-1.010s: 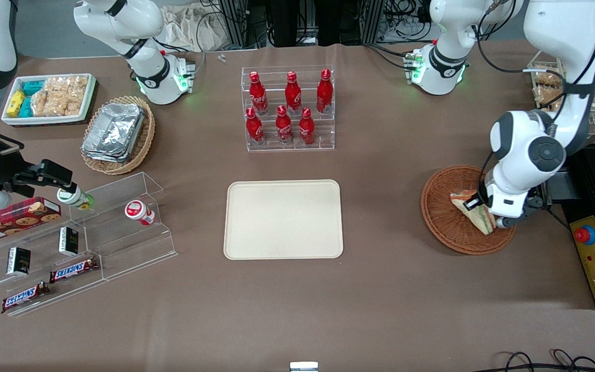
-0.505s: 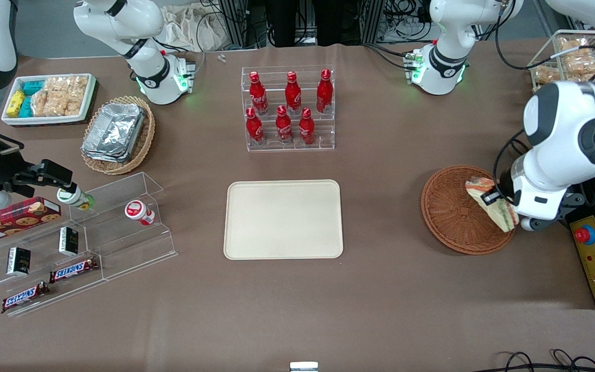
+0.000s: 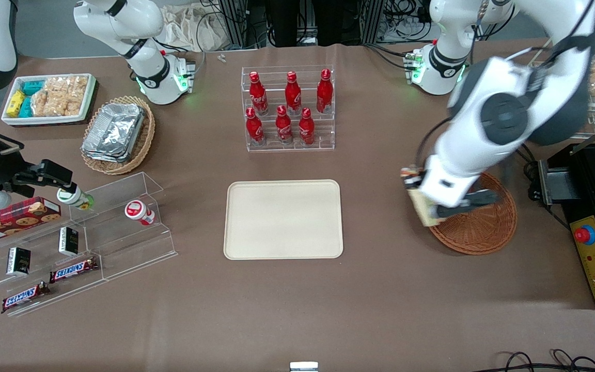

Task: Place sandwich from basket to tray
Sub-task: 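Lift the sandwich and carry it with the left gripper over the cream tray, then lower the sandwich onto the tray and open the left gripper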

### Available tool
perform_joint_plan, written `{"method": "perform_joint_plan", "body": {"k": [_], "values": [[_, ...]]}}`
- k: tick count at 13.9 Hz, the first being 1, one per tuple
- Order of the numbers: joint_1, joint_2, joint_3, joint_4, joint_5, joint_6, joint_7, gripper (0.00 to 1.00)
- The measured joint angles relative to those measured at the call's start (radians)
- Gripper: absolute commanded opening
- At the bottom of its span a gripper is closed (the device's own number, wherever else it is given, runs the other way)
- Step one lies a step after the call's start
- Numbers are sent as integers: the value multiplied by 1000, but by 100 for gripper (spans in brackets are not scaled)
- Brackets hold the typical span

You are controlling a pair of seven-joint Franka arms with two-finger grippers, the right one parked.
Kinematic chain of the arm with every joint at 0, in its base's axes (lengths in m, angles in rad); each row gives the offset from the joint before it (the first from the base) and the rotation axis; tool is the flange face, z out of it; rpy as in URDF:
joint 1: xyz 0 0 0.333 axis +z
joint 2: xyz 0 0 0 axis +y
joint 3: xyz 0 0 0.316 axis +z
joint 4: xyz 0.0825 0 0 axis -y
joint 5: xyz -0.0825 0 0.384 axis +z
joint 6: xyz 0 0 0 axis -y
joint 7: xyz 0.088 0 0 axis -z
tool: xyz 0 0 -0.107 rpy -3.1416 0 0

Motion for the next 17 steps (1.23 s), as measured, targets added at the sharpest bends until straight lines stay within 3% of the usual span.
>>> {"method": "perform_joint_plan", "body": {"k": [4, 7, 11, 12, 14, 15, 17], "values": [[-26, 221, -125, 2, 99, 170, 0, 0], [-120, 379, -116, 10, 206, 251, -24, 0], [-159, 485, -105, 34, 232, 363, -29, 0], [-161, 493, -104, 42, 232, 367, -29, 7], [-165, 500, -103, 56, 232, 367, -32, 79], [-167, 500, -103, 60, 232, 367, -40, 100], [-170, 500, -102, 63, 232, 367, -54, 100]]}}
